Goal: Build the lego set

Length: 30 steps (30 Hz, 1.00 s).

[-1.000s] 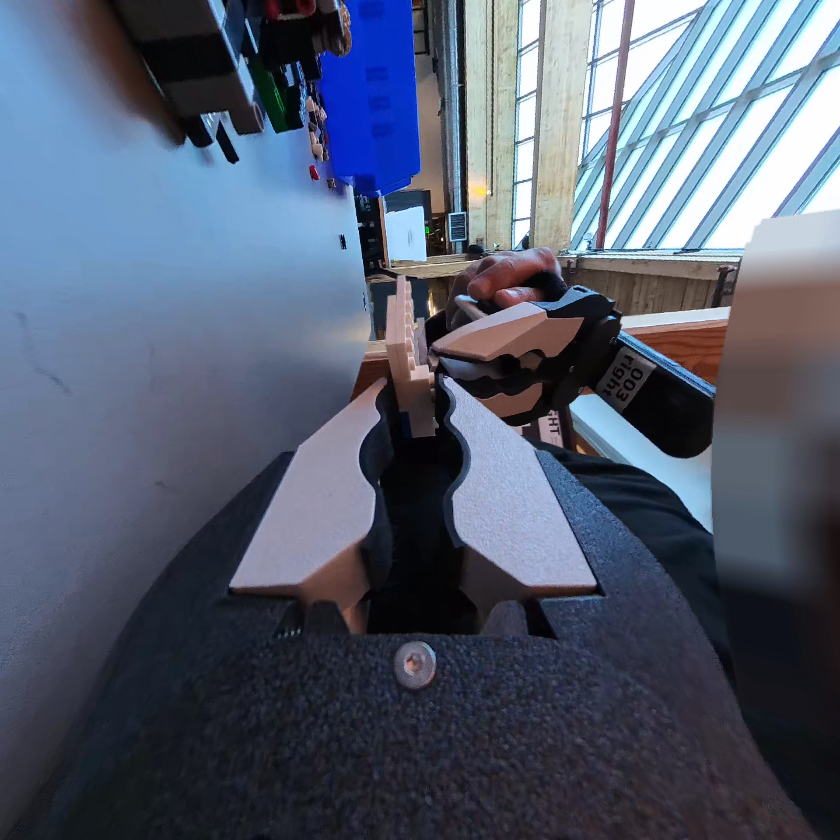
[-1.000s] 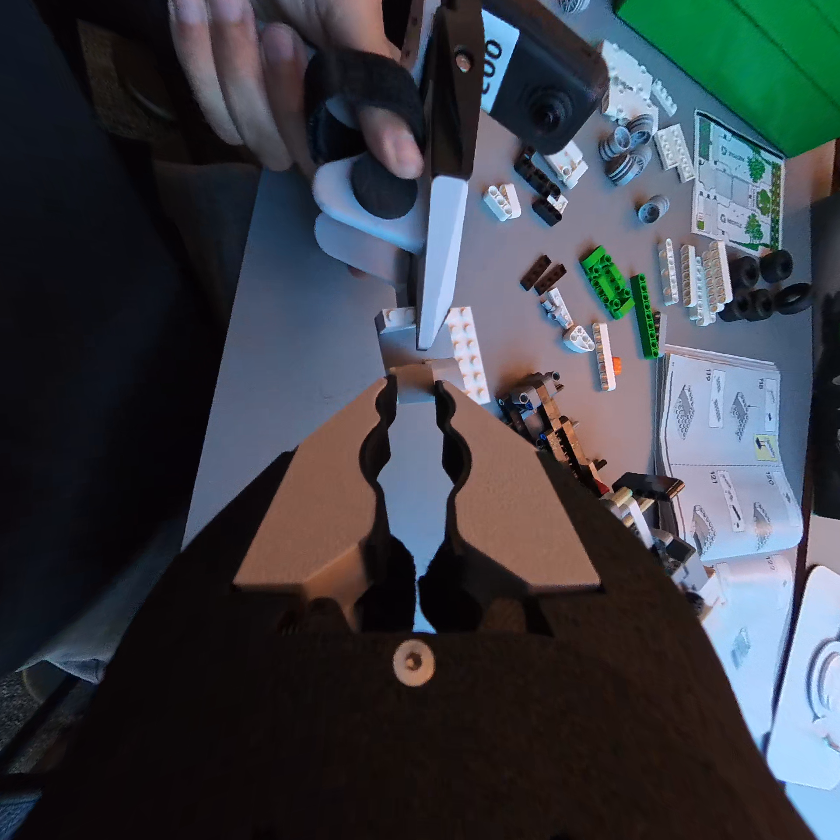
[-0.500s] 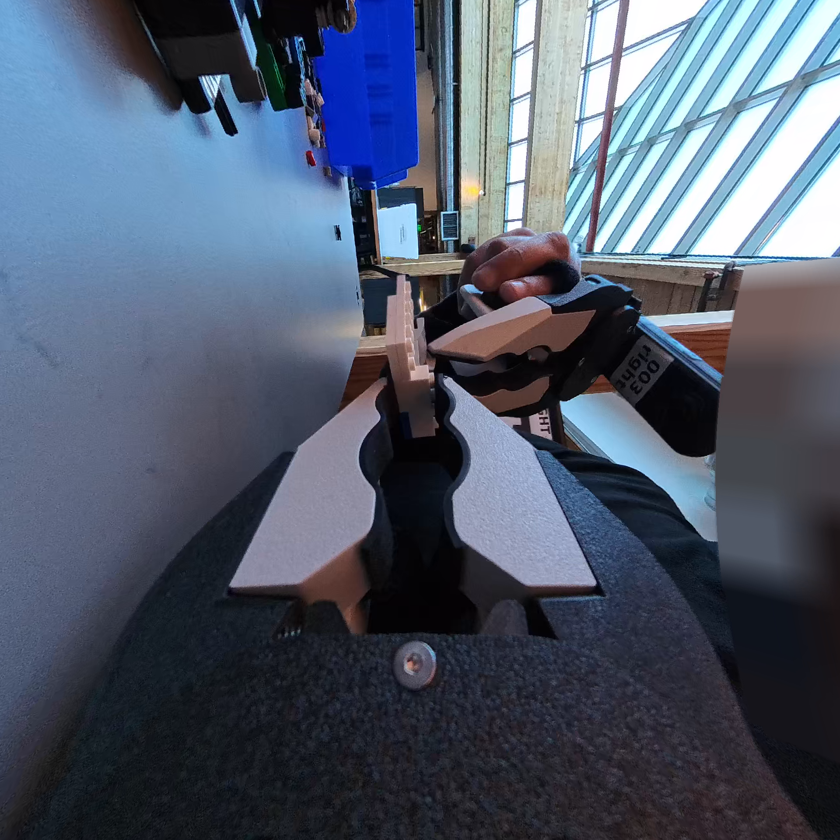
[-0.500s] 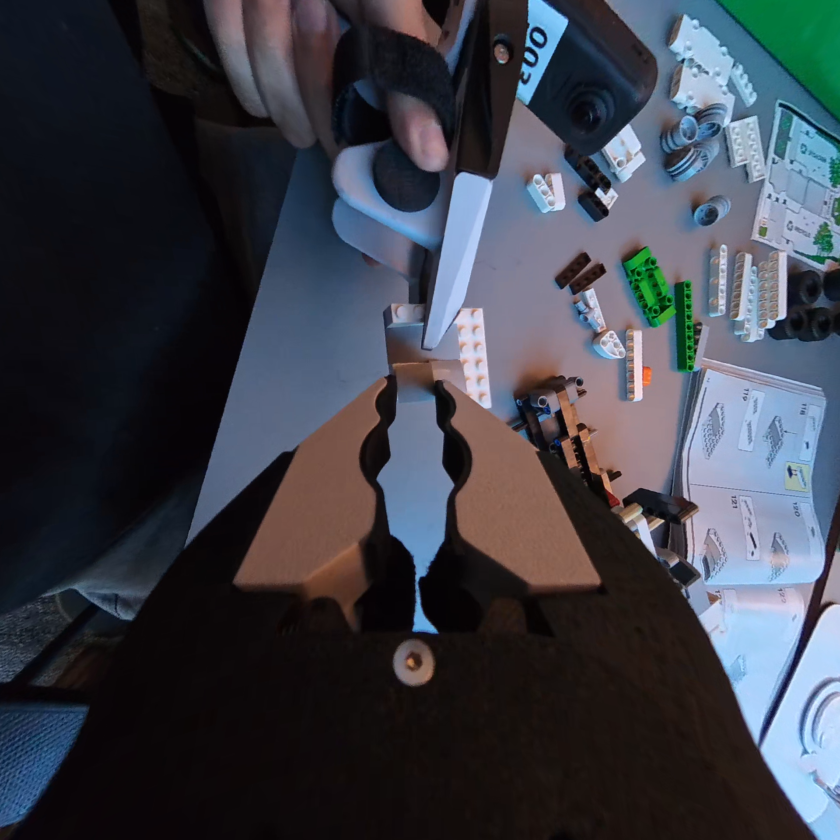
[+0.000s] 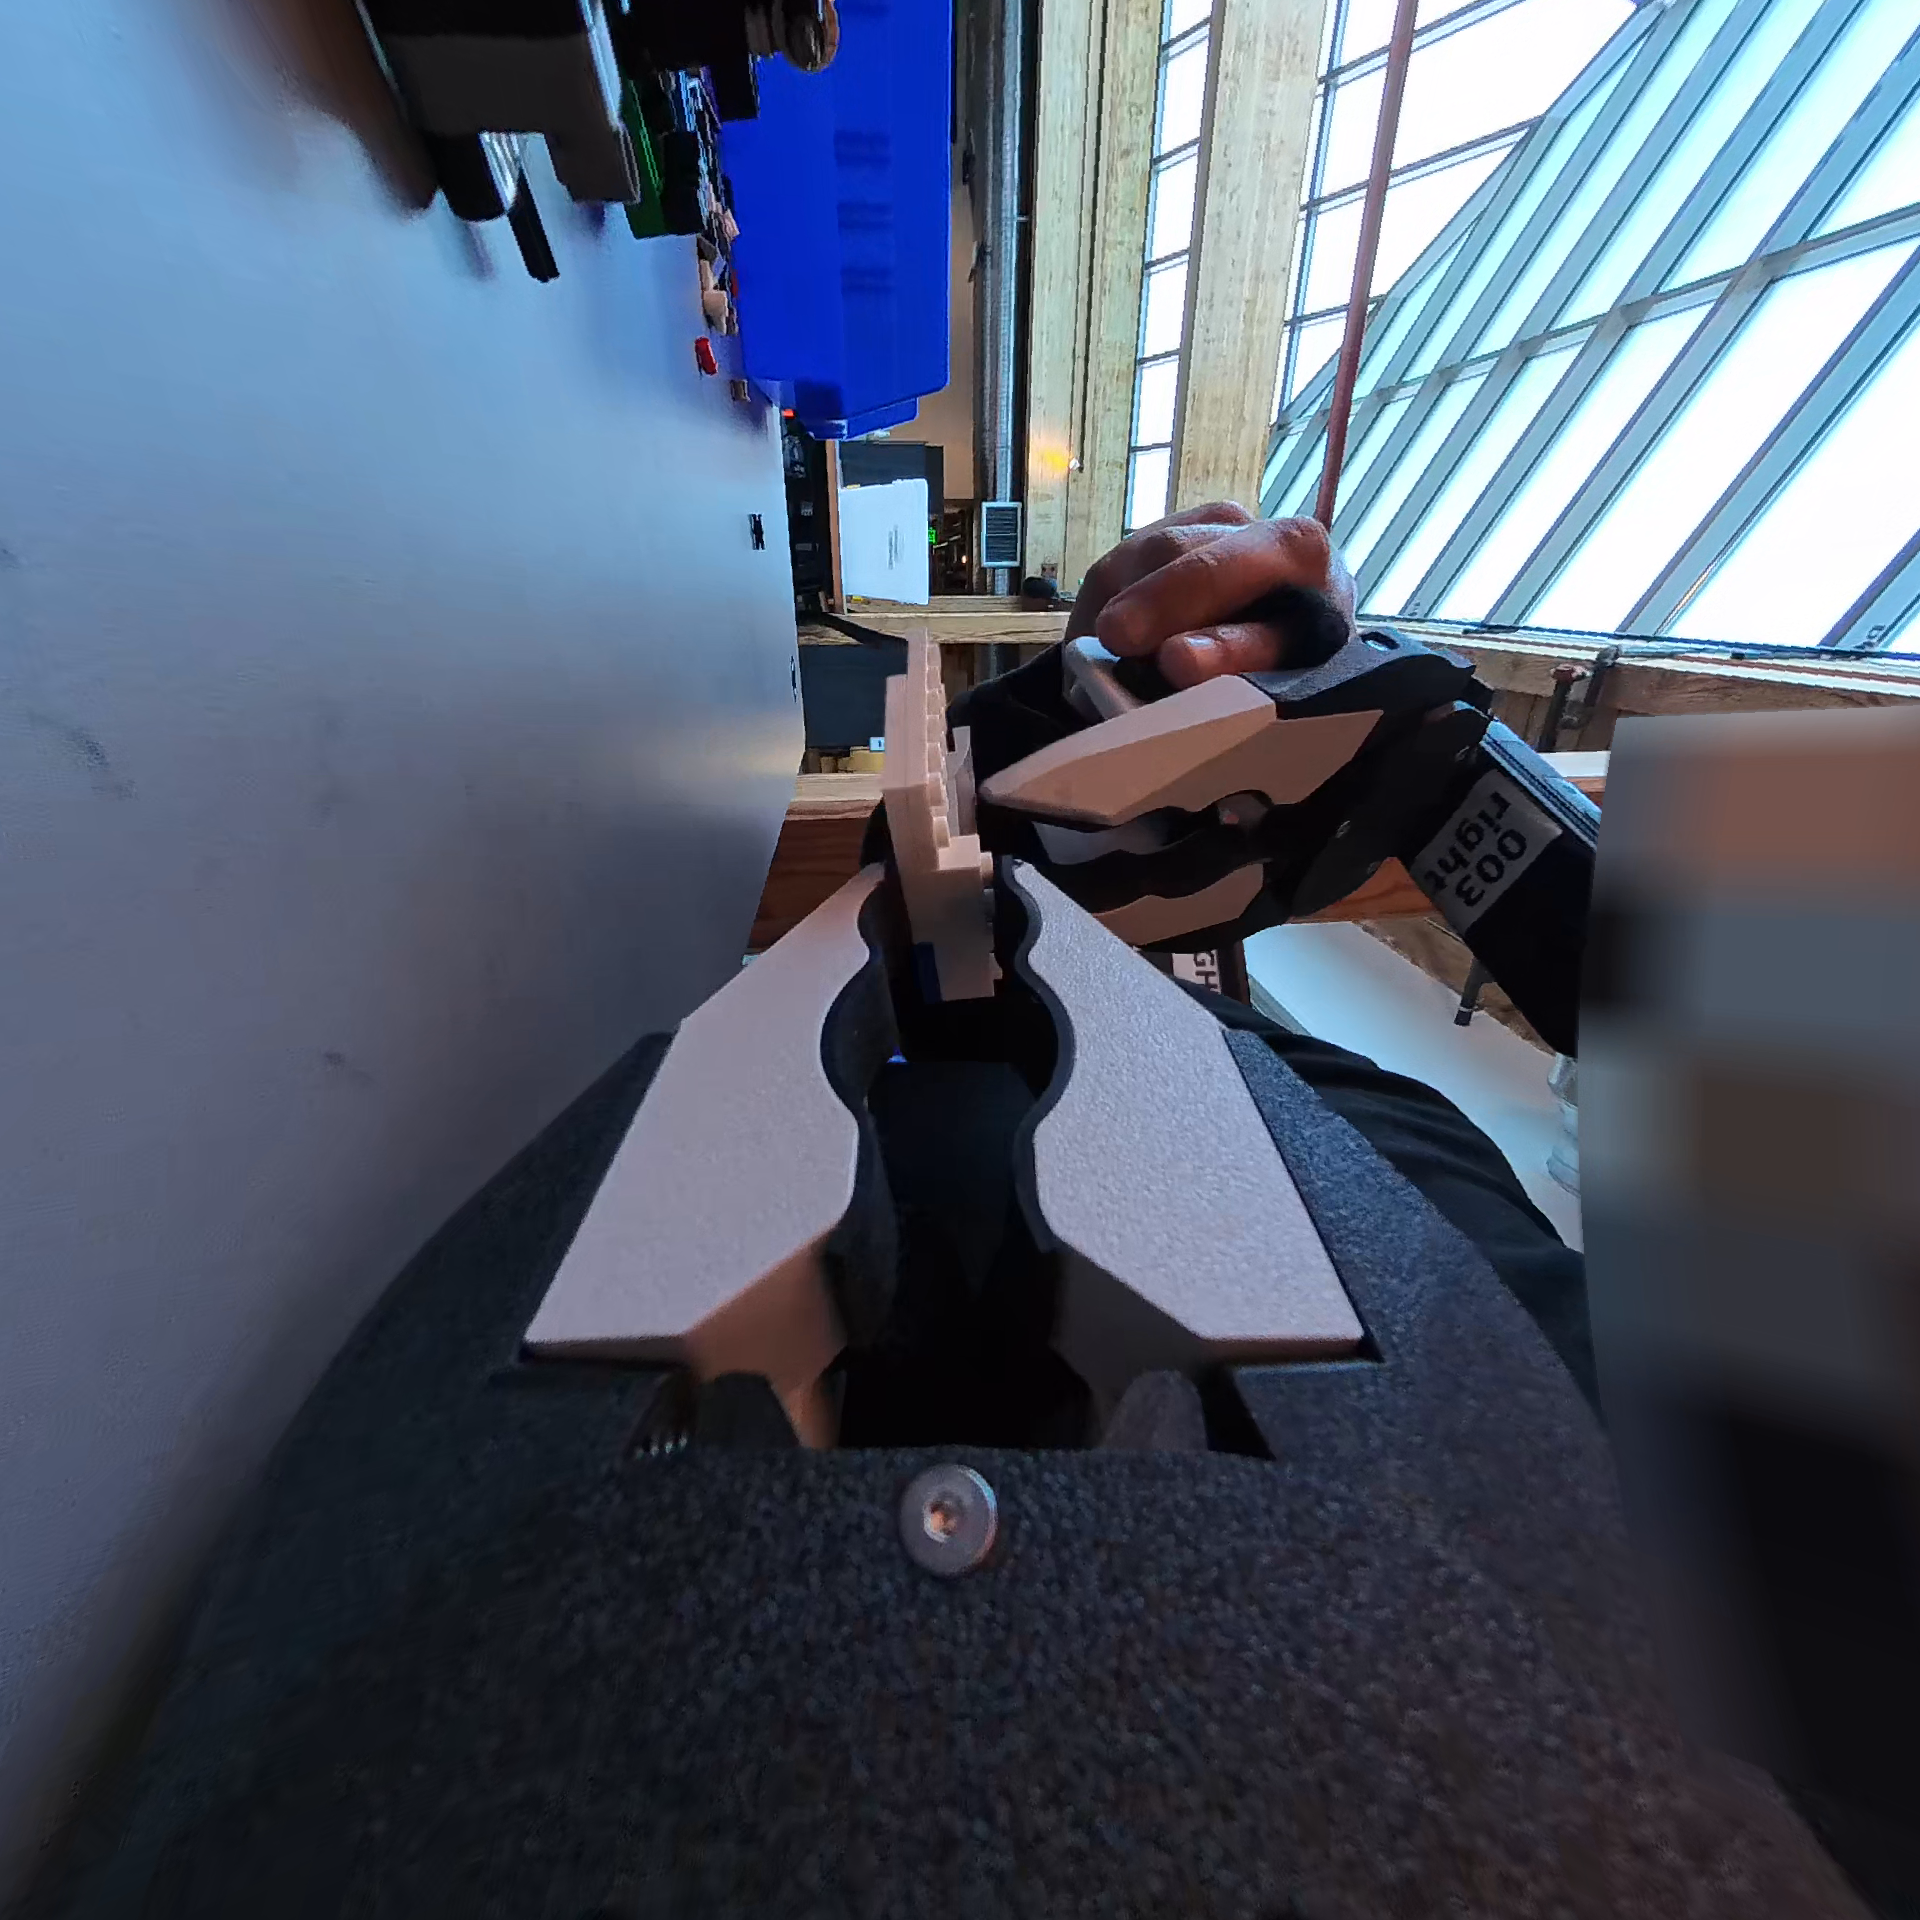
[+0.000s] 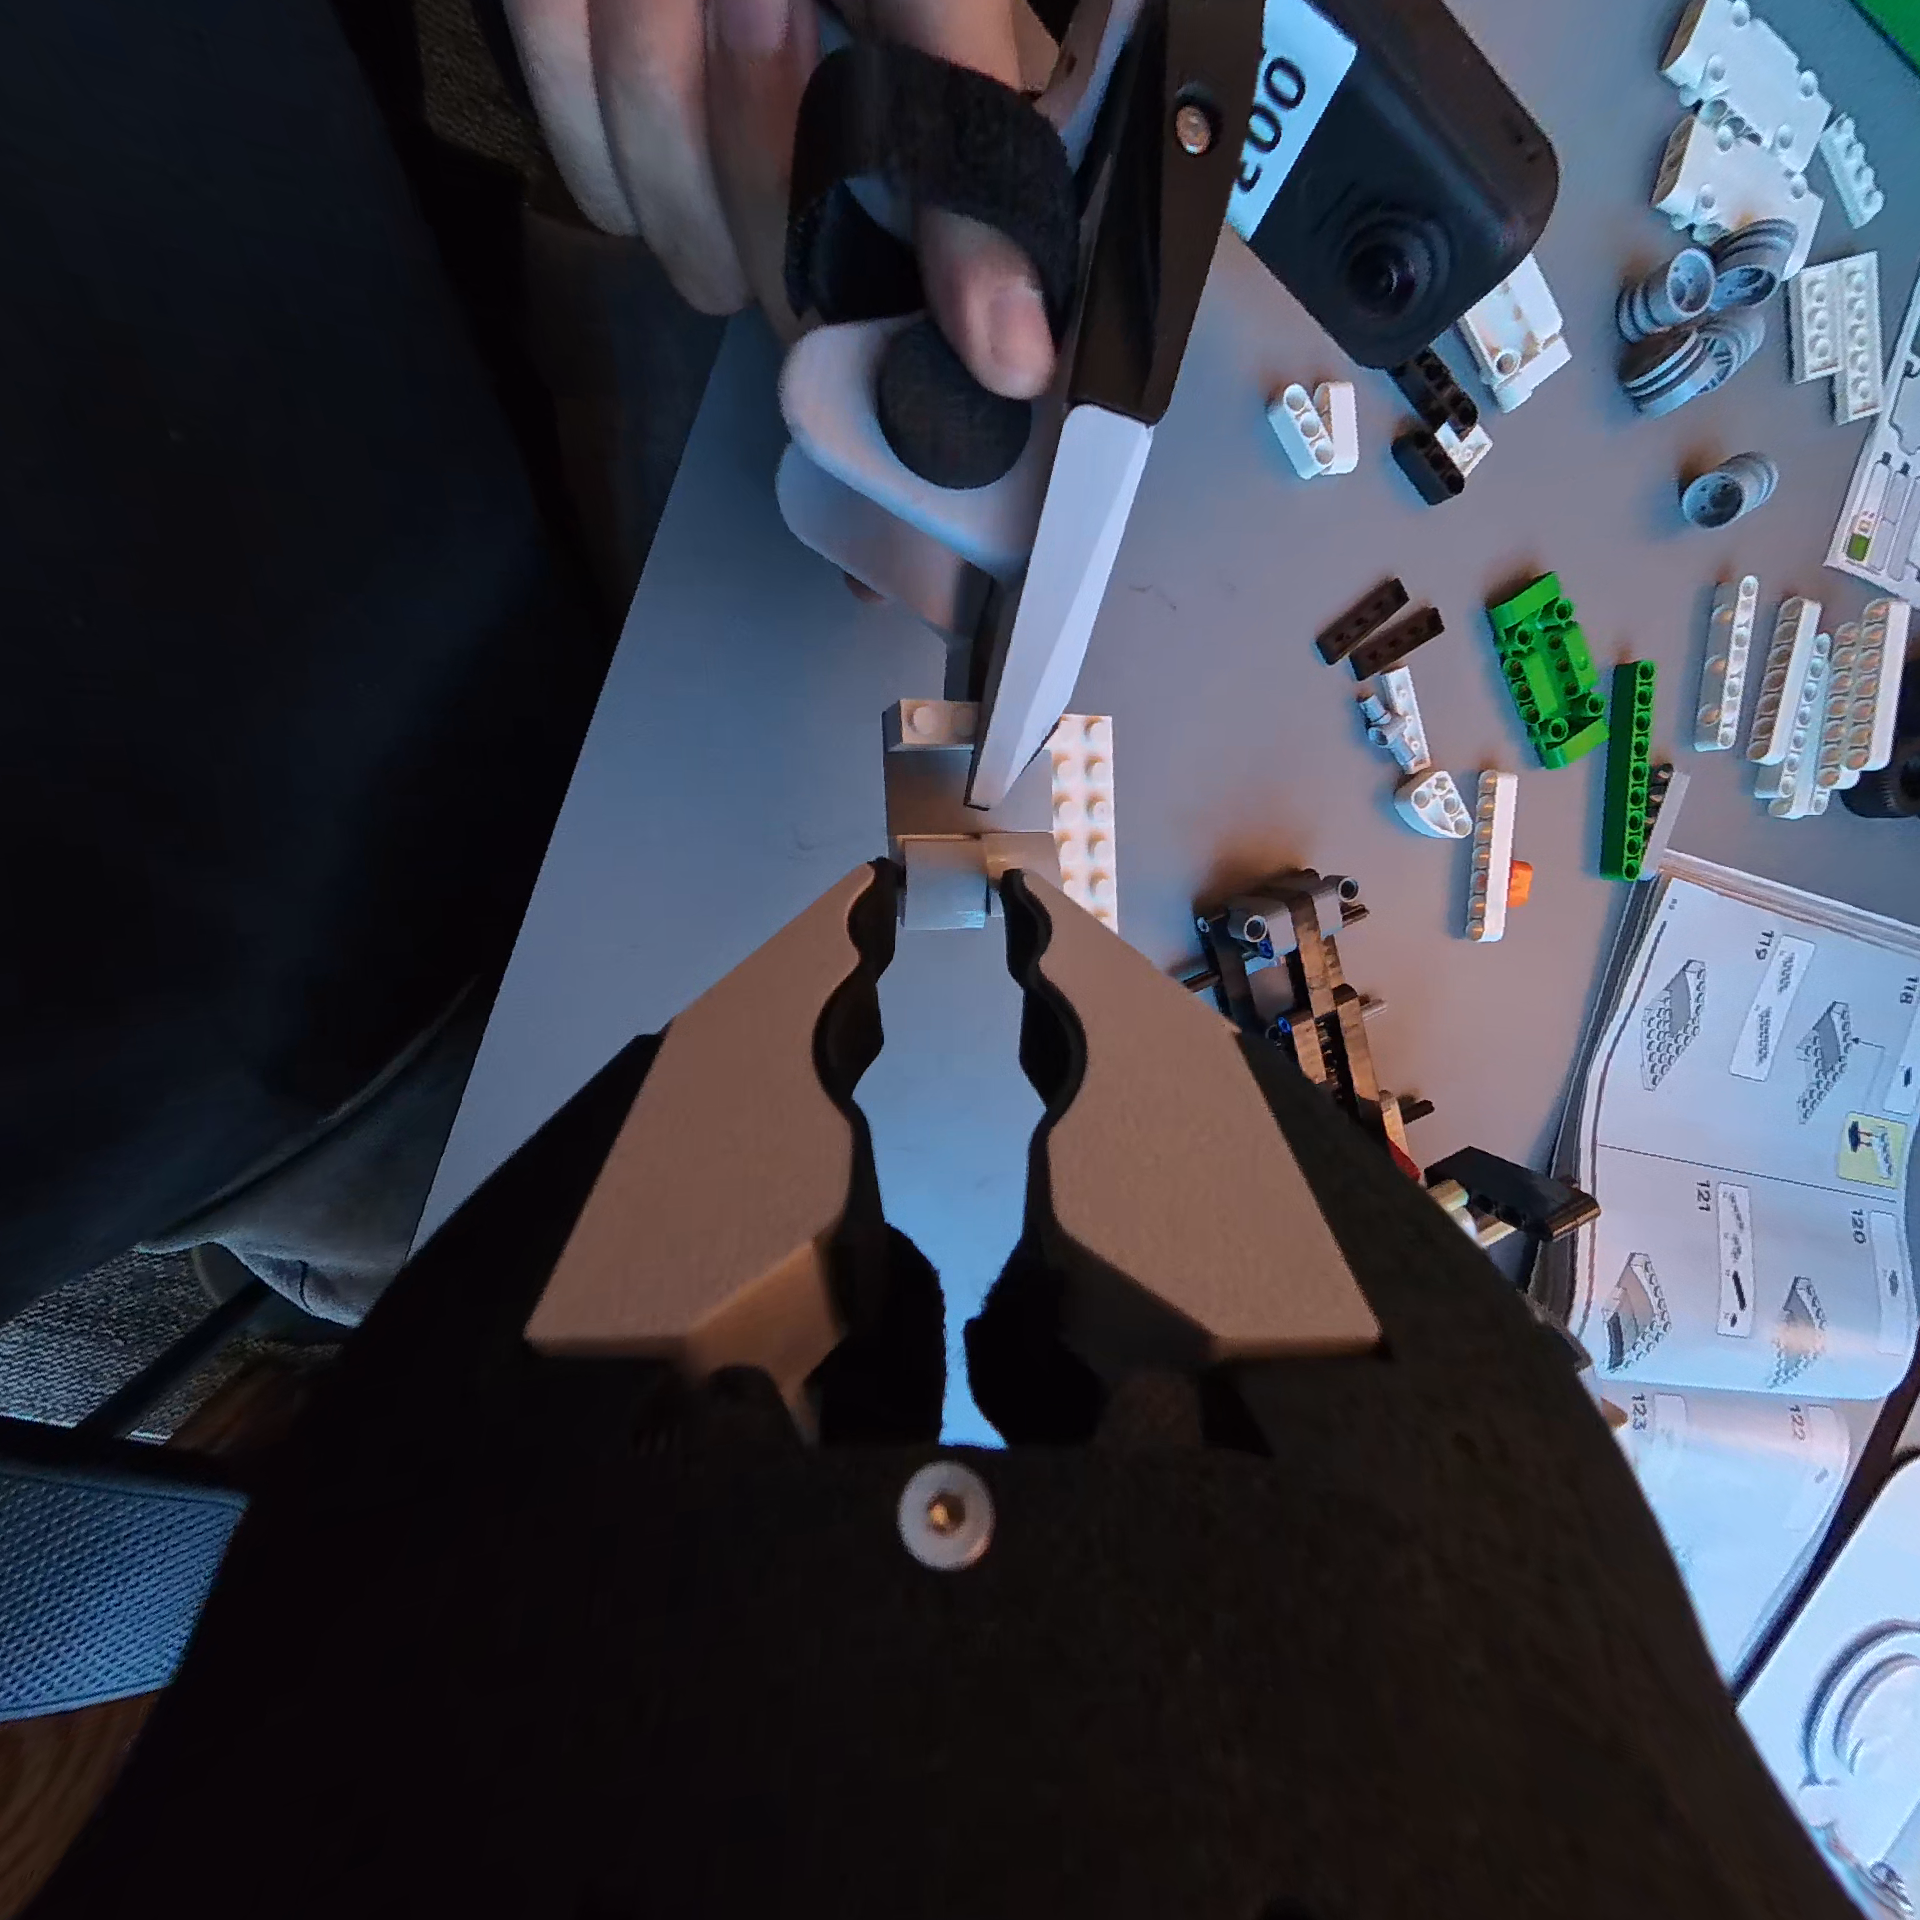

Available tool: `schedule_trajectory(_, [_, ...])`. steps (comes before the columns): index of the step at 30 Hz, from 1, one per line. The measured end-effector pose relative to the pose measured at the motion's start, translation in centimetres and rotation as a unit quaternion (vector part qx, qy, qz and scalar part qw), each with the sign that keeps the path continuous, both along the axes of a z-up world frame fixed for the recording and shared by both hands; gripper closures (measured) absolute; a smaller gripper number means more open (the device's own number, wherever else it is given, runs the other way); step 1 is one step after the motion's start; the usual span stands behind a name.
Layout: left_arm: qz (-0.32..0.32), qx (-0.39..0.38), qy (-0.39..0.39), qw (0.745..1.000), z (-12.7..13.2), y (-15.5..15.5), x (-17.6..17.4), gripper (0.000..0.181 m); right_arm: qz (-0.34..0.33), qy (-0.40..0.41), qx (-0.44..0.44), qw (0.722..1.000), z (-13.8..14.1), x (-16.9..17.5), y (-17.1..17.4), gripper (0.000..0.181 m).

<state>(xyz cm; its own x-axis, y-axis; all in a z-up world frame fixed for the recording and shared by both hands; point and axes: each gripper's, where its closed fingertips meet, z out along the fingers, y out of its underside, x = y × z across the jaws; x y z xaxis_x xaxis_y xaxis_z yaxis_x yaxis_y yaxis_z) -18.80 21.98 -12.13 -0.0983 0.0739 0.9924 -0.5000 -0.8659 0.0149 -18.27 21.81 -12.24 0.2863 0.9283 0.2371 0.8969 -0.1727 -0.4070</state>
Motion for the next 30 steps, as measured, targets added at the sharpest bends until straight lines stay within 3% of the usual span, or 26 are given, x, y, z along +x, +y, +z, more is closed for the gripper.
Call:
schedule_trajectory(5, [0.002, -0.003, -0.01, 1.0, 0.4, 0.2, 0.1, 0.167, -0.005, 0.031, 0.019, 0.999, 1.1, -0.2, 0.3, 0.16])
schedule_trajectory(10, [0.009, -0.005, -0.02, 1.0, 0.8, 0.6, 0.1, 0.167, -0.044, 0.168, 0.006, 0.985, 3.4, -0.4, -0.1, 0.157])
schedule_trajectory(13, [0.01, -0.008, -0.022, 1.0, 0.8, 0.6, 0.1, 0.167, -0.071, 0.199, 0.027, 0.977, 3.7, 0.3, 0.0, 0.157])
schedule_trajectory(16, [0.013, -0.016, -0.032, 0.999, 1.0, 0.8, 0.2, 0.167, -0.136, 0.264, 0.014, 0.955, 3.7, 1.1, 0.3, 0.157])
schedule_trajectory(20, [0.021, -0.027, -0.039, 0.999, 1.3, 1.3, 0.4, 0.167, -0.234, 0.41, -0.088, 0.877, 3.2, 2.2, 0.6, 0.155])
schedule_trajectory(27, [0.033, 0.011, -0.041, 0.999, 1.5, 2.0, 1.0, 0.167, -0.35, 0.618, -0.214, 0.671, 2.4, 2.7, 0.9, 0.151])
schedule_trajectory(30, [0.037, 0.031, -0.041, 0.998, 1.5, 1.9, 1.3, 0.168, -0.384, 0.623, -0.227, 0.643, 0.8, 2.3, 1.0, 0.153])
